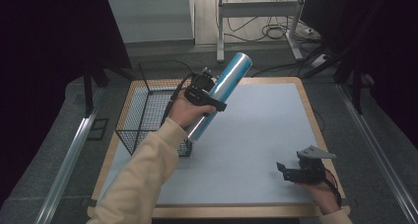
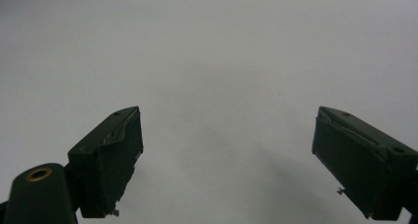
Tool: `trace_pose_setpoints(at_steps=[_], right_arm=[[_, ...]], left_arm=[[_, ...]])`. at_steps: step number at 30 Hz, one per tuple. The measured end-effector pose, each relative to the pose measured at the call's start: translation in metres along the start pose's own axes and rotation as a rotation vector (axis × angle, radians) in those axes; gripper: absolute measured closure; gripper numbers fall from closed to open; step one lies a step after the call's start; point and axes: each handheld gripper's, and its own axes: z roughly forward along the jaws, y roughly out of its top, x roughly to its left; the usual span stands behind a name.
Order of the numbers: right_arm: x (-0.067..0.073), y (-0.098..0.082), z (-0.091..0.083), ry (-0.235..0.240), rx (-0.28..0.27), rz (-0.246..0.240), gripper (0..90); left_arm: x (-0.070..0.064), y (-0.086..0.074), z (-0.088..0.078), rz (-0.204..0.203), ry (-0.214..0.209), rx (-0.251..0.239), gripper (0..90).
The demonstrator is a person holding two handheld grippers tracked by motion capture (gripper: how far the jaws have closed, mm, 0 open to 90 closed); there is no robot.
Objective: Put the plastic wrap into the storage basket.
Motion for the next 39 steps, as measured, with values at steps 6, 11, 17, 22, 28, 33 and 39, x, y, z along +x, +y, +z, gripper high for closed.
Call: trace_pose_setpoints(at_steps=[6,11,17,22,28,33,39], right_arm=[[0.000,0.000,0.000,0.000,0.001,0.000,12.1],[0.000,0.000,0.000,-0.001,0.002,0.001,12.1],[0.000,0.000,0.000,0.000,0.004,0.000,12.1],[0.000,-0.001,0.000,-0.001,0.006,0.000,12.2],[0.000,-0.001,0.000,0.000,0.007,0.001,12.1],[-0.001,-0.001,0.001,-0.001,0.009,0.002,12.1],[0.000,-0.001,0.001,-0.001,0.011,0.004,12.1]], left_arm=[[0.010,0.000,-0.004,-0.016,0.017,-0.009,31.3],[0.018,0.000,-0.007,-0.032,0.025,-0.021,31.4],[0.022,0.001,-0.008,-0.035,0.025,-0.019,31.4],[0.026,0.003,-0.011,-0.041,0.035,-0.029,31.4],[0.033,0.005,-0.016,-0.054,0.046,-0.039,31.4],[0.041,0.006,-0.019,-0.062,0.056,-0.045,31.4],[0.053,0.006,-0.021,-0.078,0.068,-0.048,31.4]])
